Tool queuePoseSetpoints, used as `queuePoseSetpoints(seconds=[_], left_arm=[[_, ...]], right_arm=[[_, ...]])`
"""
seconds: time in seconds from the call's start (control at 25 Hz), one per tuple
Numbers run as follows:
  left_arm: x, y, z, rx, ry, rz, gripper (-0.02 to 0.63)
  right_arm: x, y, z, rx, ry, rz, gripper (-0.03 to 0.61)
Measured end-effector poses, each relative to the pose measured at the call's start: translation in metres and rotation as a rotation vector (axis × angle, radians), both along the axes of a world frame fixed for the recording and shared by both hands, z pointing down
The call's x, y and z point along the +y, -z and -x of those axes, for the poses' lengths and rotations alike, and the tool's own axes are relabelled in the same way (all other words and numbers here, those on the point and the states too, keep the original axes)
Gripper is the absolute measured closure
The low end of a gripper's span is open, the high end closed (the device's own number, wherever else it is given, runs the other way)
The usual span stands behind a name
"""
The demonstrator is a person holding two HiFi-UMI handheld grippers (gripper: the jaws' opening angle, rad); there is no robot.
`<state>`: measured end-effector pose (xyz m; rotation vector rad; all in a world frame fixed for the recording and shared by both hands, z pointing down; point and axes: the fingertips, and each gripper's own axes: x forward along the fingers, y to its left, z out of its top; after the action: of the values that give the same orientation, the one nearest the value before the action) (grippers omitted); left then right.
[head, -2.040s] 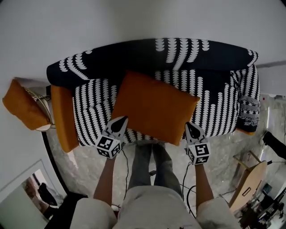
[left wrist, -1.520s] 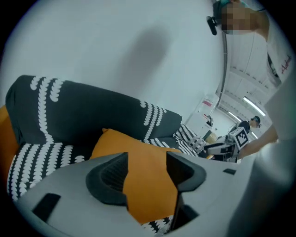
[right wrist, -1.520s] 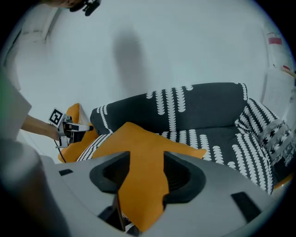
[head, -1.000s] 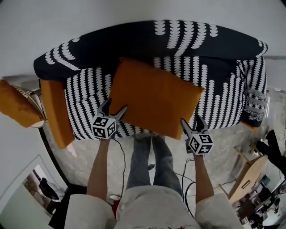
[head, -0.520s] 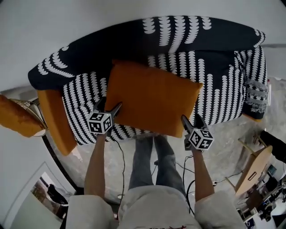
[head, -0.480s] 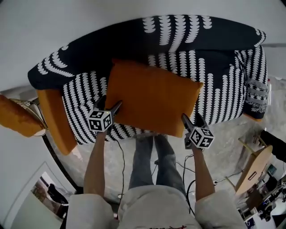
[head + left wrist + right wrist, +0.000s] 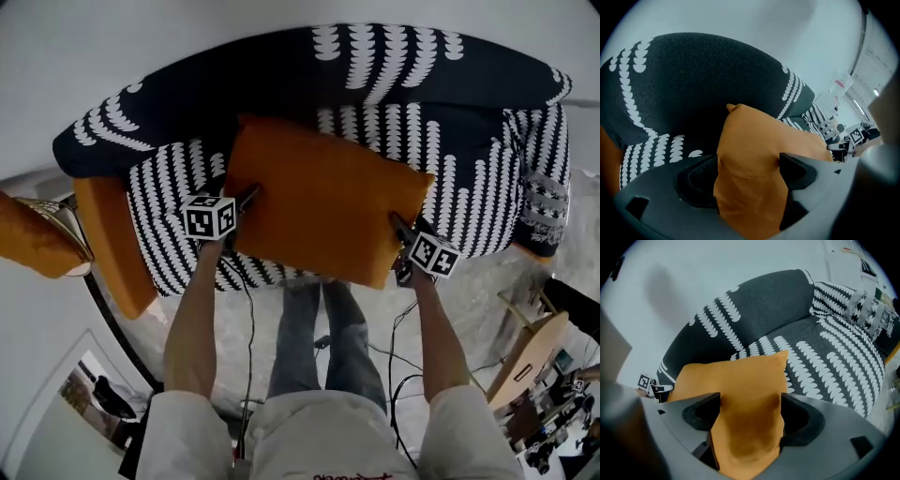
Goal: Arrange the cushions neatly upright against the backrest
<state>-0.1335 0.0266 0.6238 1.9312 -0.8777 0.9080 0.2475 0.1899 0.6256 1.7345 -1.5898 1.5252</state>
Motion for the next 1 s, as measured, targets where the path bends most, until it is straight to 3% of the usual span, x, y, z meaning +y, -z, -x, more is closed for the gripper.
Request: queuePoseSetpoints(seconds=[0.36,0.68,0.84,1.0], left_arm=[[-0.006,-0.018,-0.022,0.006,-0.002,0.057,0.216],[-0.007,-0.023,-0.032,0.014,-0.029,0.064,0.202],[-0.009,-0.036,-0.018,0.053,-0.028,0.089,0.202],[-0.012,-0.027,-0.035,0.105,-0.03,0.097,0.204]], right_arm=[[-0.006,-0.029,-0.015,-0.055,0.019,0.079,0.176],[-0.007,-0.036,-0.023,-0.136,0.033,0.072,0.14],[-0.012,-0.044,-0.003,-0.151,0.032,0.071,0.14],[-0.015,-0.036,-0.015,-0.175,0.038,0.054,0.143]])
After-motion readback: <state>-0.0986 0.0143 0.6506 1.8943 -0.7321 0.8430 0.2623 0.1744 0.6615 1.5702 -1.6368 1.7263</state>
